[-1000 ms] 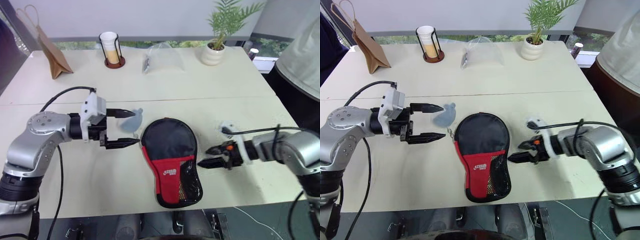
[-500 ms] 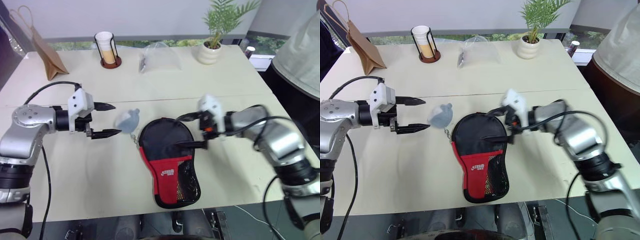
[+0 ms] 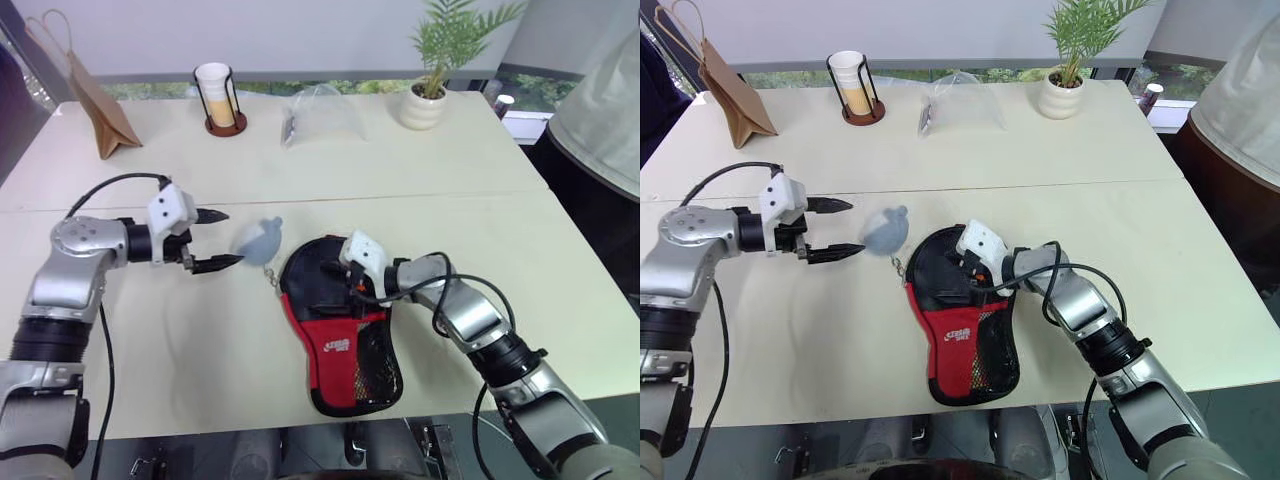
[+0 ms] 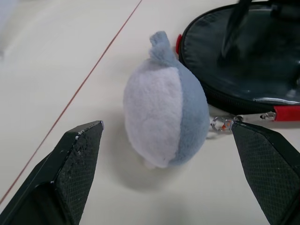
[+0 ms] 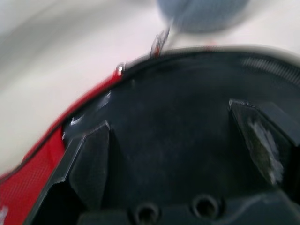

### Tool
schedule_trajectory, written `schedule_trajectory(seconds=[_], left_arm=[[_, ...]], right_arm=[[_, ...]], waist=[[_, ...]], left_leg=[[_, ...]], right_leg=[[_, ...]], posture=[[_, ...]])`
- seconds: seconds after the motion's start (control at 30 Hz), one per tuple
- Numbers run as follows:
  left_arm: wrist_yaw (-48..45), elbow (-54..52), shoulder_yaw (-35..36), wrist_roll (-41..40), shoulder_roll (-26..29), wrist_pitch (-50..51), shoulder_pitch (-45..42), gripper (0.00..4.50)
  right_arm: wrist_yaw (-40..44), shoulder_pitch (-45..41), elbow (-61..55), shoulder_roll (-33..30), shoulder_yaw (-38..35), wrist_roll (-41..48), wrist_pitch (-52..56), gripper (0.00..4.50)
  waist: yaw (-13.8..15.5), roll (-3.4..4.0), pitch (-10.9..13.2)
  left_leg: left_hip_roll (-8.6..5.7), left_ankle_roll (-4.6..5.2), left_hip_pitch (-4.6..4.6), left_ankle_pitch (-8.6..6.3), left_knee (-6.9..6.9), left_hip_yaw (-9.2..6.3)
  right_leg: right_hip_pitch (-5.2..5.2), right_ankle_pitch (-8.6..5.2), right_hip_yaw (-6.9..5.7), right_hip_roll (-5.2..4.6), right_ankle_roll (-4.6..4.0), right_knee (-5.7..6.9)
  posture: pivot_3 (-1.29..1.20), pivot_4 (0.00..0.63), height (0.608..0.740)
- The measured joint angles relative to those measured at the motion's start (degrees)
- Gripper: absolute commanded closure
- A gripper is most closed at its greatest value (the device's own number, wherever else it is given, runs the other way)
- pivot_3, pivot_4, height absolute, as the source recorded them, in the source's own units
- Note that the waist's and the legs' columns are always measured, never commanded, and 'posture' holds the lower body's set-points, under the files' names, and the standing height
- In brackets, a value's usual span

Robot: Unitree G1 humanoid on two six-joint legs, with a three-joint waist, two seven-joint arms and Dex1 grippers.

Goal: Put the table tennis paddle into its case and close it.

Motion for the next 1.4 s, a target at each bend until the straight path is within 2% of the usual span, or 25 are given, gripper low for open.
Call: schedule_trajectory(seconds=[0.43, 0.53, 0.67, 0.77, 0.93, 1.03, 1.17, 1.4], left_arm=[[4.22, 16.38, -5.30, 8.34, -8.91, -11.13, -7.41, 0.00], [4.61, 19.80, -5.48, 9.16, -10.63, -12.51, -9.45, 0.91], [3.18, 23.06, -5.51, 9.52, -11.68, -12.59, -11.98, 2.99], [1.27, 26.42, -5.92, 9.63, -12.15, -13.18, -13.76, 4.34], [-0.51, 35.27, -6.49, 10.75, -13.77, -14.31, -19.56, 4.45], [1.43, 43.80, -7.45, 13.57, -16.10, -17.40, -25.31, 4.45], [10.50, 55.20, -9.73, 19.74, -19.93, -23.30, -33.32, 4.45], [23.26, 63.16, -11.04, 26.66, -25.43, -27.22, -39.39, 4.45]], right_arm=[[0.75, -0.58, 1.42, 1.18, 0.38, -2.58, -0.36, 0.03], [0.21, -0.21, 0.78, 1.28, 0.33, -2.64, 0.16, 0.00], [-0.72, 0.46, -0.89, 1.28, 0.29, -3.16, 1.60, 0.00], [-1.50, 1.21, -2.47, 1.26, 0.22, -3.55, 2.92, 0.00], [-2.87, 2.48, -5.54, 1.14, -0.23, -4.14, 6.27, 0.00], [-3.18, 2.70, -6.86, 1.22, -0.38, -4.39, 8.43, 0.00], [-3.77, 2.88, -8.67, 1.59, -0.19, -4.78, 12.05, 0.00], [-5.37, 2.94, -10.35, 3.00, 0.11, -4.83, 16.98, 0.00]], waist=[[-0.09, -0.02, -0.08], [-0.19, -0.02, -0.08], [-0.21, -0.01, -0.10], [-0.19, -0.02, -0.10], [-0.03, -0.06, -0.14], [0.17, -0.13, -0.19], [0.10, -0.15, -0.20], [-0.35, -0.16, -0.21]], left_leg=[[0.00, 0.00, 0.29, 0.00, 0.00, -0.01], [0.00, 0.00, 0.30, 0.00, 0.00, 0.00], [0.00, 0.00, 0.32, 0.00, 0.00, 0.00], [0.00, 0.00, 0.33, 0.00, 0.00, -0.01], [0.00, 0.00, 0.34, 0.00, 0.01, -0.03], [-0.01, 0.00, 0.33, 0.00, 0.02, -0.03], [-0.01, 0.01, 0.33, 0.00, 0.02, -0.04], [-0.01, 0.01, 0.33, -0.01, -0.01, -0.06]], right_leg=[[0.24, 0.00, 0.00, 0.01, 0.00, 0.05], [0.24, 0.00, 0.00, 0.00, 0.00, 0.06], [0.25, 0.00, 0.00, 0.00, 0.00, 0.07], [0.26, 0.00, 0.00, 0.00, 0.00, 0.07], [0.29, 0.00, 0.00, 0.00, -0.01, 0.07], [0.30, 0.00, -0.01, 0.00, 0.00, 0.07], [0.31, 0.00, 0.00, 0.00, 0.00, 0.06], [0.29, 0.00, -0.01, 0.01, 0.01, 0.06]], posture=[[0.00, 0.150, 0.740], [0.00, 0.150, 0.740], [0.00, 0.150, 0.740], [0.00, 0.150, 0.740], [0.00, 0.150, 0.740], [0.00, 0.150, 0.740], [0.00, 0.150, 0.740], [0.00, 0.150, 0.740]])
